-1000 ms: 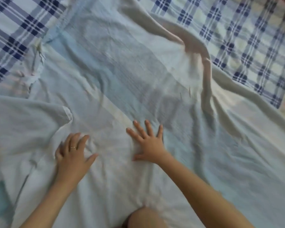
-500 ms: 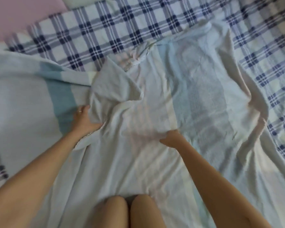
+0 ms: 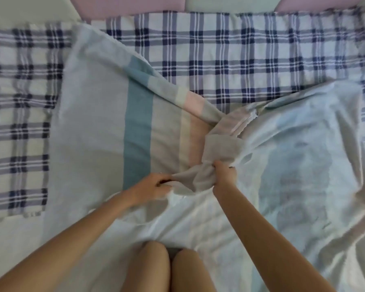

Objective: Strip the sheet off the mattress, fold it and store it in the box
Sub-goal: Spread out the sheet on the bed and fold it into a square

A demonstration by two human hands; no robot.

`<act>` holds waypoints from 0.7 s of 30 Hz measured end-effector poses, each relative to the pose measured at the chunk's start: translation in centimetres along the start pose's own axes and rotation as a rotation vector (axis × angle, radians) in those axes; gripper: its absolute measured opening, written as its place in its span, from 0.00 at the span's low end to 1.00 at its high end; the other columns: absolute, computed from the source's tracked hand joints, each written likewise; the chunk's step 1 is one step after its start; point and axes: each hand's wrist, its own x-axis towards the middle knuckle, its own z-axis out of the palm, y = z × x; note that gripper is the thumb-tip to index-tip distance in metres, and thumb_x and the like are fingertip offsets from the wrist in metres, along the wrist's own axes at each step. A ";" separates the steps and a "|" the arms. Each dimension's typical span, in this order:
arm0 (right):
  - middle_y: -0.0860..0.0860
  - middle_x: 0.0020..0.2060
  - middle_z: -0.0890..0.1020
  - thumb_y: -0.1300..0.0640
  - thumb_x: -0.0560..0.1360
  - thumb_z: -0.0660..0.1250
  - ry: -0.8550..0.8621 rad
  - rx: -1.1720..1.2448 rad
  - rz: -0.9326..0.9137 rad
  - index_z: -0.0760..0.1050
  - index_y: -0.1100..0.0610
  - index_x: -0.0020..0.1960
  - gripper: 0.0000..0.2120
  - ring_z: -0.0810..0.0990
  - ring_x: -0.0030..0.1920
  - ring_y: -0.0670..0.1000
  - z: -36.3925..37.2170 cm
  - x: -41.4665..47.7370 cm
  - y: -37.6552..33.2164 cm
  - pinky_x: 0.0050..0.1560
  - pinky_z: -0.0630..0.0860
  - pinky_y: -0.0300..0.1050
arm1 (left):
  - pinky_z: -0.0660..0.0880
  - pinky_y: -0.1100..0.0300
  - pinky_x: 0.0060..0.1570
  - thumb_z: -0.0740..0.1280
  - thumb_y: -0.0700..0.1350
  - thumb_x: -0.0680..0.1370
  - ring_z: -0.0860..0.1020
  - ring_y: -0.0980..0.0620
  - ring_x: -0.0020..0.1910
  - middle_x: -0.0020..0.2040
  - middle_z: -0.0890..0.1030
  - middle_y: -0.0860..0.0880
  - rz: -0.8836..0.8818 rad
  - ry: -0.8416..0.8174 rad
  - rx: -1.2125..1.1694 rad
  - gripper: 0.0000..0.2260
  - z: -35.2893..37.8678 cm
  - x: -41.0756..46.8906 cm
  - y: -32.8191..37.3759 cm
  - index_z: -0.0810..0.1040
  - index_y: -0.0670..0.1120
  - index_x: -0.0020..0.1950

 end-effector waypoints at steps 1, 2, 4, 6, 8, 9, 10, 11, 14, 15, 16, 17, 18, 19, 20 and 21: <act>0.54 0.48 0.77 0.64 0.74 0.65 0.043 0.006 -0.086 0.67 0.60 0.66 0.22 0.77 0.51 0.57 -0.1 -0.1 0.4 0.46 0.71 0.43 | 0.68 0.74 0.46 0.59 0.60 0.67 0.76 0.67 0.45 0.44 0.79 0.62 -0.011 0.131 -0.009 0.15 -1.0 0.3 -1.3 0.77 0.59 0.50; 0.50 0.46 0.76 0.64 0.74 0.64 0.083 -0.010 -0.170 0.64 0.59 0.69 0.24 0.77 0.49 0.55 -0.2 -0.4 0.7 0.46 0.69 0.41 | 0.67 0.74 0.48 0.59 0.61 0.67 0.76 0.65 0.46 0.45 0.78 0.59 -0.016 0.290 0.022 0.19 -2.2 0.6 -2.8 0.79 0.55 0.51; 0.45 0.42 0.73 0.64 0.75 0.63 0.123 -0.025 -0.306 0.57 0.55 0.73 0.29 0.75 0.41 0.49 -0.5 -1.4 0.9 0.43 0.68 0.39 | 0.68 0.67 0.54 0.61 0.58 0.69 0.77 0.53 0.52 0.52 0.77 0.47 -0.032 0.517 0.150 0.24 -4.6 1.7 -6.0 0.80 0.44 0.56; 0.40 0.40 0.72 0.62 0.75 0.63 0.157 -0.120 -0.448 0.54 0.50 0.75 0.32 0.74 0.37 0.43 -1.2 -2.2 1.0 0.38 0.68 0.38 | 0.70 0.55 0.59 0.69 0.48 0.70 0.75 0.40 0.58 0.58 0.74 0.39 -0.112 0.538 0.321 0.20 -6.5 3.1 -8.0 0.78 0.42 0.60; 0.38 0.37 0.71 0.60 0.75 0.63 0.170 -0.261 -0.539 0.61 0.47 0.72 0.28 0.74 0.35 0.42 -2.0 -2.2 1.3 0.35 0.68 0.40 | 0.69 0.48 0.62 0.71 0.39 0.71 0.69 0.36 0.65 0.67 0.69 0.38 -0.118 0.520 0.444 0.22 -7.4 5.0 -7.2 0.75 0.44 0.65; 0.39 0.35 0.72 0.59 0.75 0.64 0.180 -0.325 -0.541 0.67 0.48 0.68 0.22 0.76 0.36 0.45 -2.5 -1.9 1.6 0.35 0.69 0.42 | 0.67 0.47 0.63 0.71 0.38 0.71 0.65 0.37 0.68 0.71 0.65 0.39 -0.114 0.522 0.489 0.25 -7.4 6.1 -6.0 0.72 0.45 0.68; 0.41 0.35 0.74 0.59 0.75 0.64 0.183 -0.373 -0.515 0.71 0.51 0.62 0.16 0.77 0.38 0.49 -3.1 -1.6 1.8 0.36 0.69 0.43 | 0.66 0.47 0.65 0.70 0.39 0.72 0.62 0.39 0.71 0.74 0.61 0.41 -0.113 0.534 0.539 0.28 -7.3 7.5 -4.6 0.69 0.45 0.71; 0.43 0.34 0.75 0.58 0.75 0.64 0.169 -0.425 -0.473 0.73 0.54 0.56 0.10 0.78 0.40 0.51 -3.6 -1.2 2.2 0.37 0.69 0.44 | 0.64 0.47 0.65 0.69 0.39 0.72 0.59 0.41 0.73 0.76 0.57 0.43 -0.111 0.537 0.589 0.30 -7.4 9.0 -3.1 0.65 0.46 0.73; 0.48 0.30 0.71 0.59 0.74 0.63 0.098 -0.658 -0.347 0.67 0.56 0.39 0.07 0.70 0.32 0.50 -6.1 0.3 3.2 0.31 0.65 0.44 | 0.56 0.46 0.70 0.68 0.42 0.73 0.48 0.47 0.76 0.78 0.45 0.47 -0.079 0.514 0.751 0.37 -8.1 14.0 1.3 0.53 0.48 0.77; 0.49 0.29 0.70 0.59 0.75 0.62 0.068 -0.722 -0.302 0.66 0.57 0.37 0.09 0.69 0.30 0.49 -7.2 0.9 3.6 0.30 0.63 0.44 | 0.53 0.44 0.71 0.68 0.42 0.73 0.45 0.48 0.77 0.78 0.42 0.48 -0.057 0.506 0.794 0.38 -8.3 15.6 2.7 0.50 0.48 0.78; 0.50 0.29 0.71 0.58 0.75 0.62 0.023 -0.796 -0.251 0.66 0.58 0.36 0.10 0.69 0.30 0.50 -7.9 1.3 4.1 0.30 0.64 0.44 | 0.50 0.42 0.71 0.68 0.42 0.73 0.43 0.49 0.77 0.78 0.40 0.49 -0.037 0.490 0.833 0.39 -8.6 17.0 3.8 0.48 0.49 0.78; 0.51 0.30 0.72 0.57 0.76 0.61 -0.028 -0.896 -0.194 0.69 0.59 0.38 0.09 0.70 0.31 0.50 -8.9 1.8 4.5 0.32 0.66 0.44 | 0.47 0.40 0.70 0.67 0.42 0.73 0.41 0.50 0.77 0.78 0.39 0.50 -0.015 0.450 0.869 0.39 -8.6 18.4 5.0 0.48 0.49 0.78; 0.51 0.32 0.74 0.57 0.76 0.61 -0.090 -1.003 -0.129 0.71 0.59 0.40 0.08 0.73 0.34 0.51 -9.9 2.1 4.9 0.35 0.69 0.44 | 0.45 0.38 0.70 0.67 0.43 0.74 0.40 0.50 0.77 0.78 0.40 0.50 -0.003 0.397 0.912 0.38 -8.4 19.7 6.0 0.49 0.49 0.78; 0.52 0.38 0.77 0.56 0.77 0.60 -0.158 -1.131 -0.058 0.72 0.59 0.44 0.07 0.75 0.39 0.52 -10.6 2.4 5.1 0.41 0.73 0.44 | 0.44 0.38 0.70 0.67 0.47 0.74 0.41 0.50 0.77 0.78 0.43 0.50 -0.007 0.329 0.972 0.35 -8.4 20.5 6.8 0.53 0.49 0.77; 0.53 0.46 0.79 0.54 0.78 0.59 -0.213 -1.276 0.001 0.74 0.57 0.51 0.09 0.77 0.47 0.54 -11.5 2.6 5.2 0.50 0.74 0.45 | 0.44 0.39 0.70 0.66 0.51 0.75 0.43 0.50 0.77 0.78 0.47 0.49 -0.015 0.250 1.050 0.31 -8.0 21.2 7.4 0.57 0.50 0.75; 0.54 0.55 0.78 0.53 0.79 0.58 -0.241 -1.429 0.037 0.73 0.57 0.59 0.13 0.77 0.55 0.55 -12.1 2.7 4.9 0.56 0.73 0.46 | 0.45 0.42 0.71 0.65 0.54 0.75 0.48 0.50 0.77 0.78 0.51 0.49 -0.010 0.183 1.138 0.28 -7.6 21.5 7.8 0.62 0.50 0.74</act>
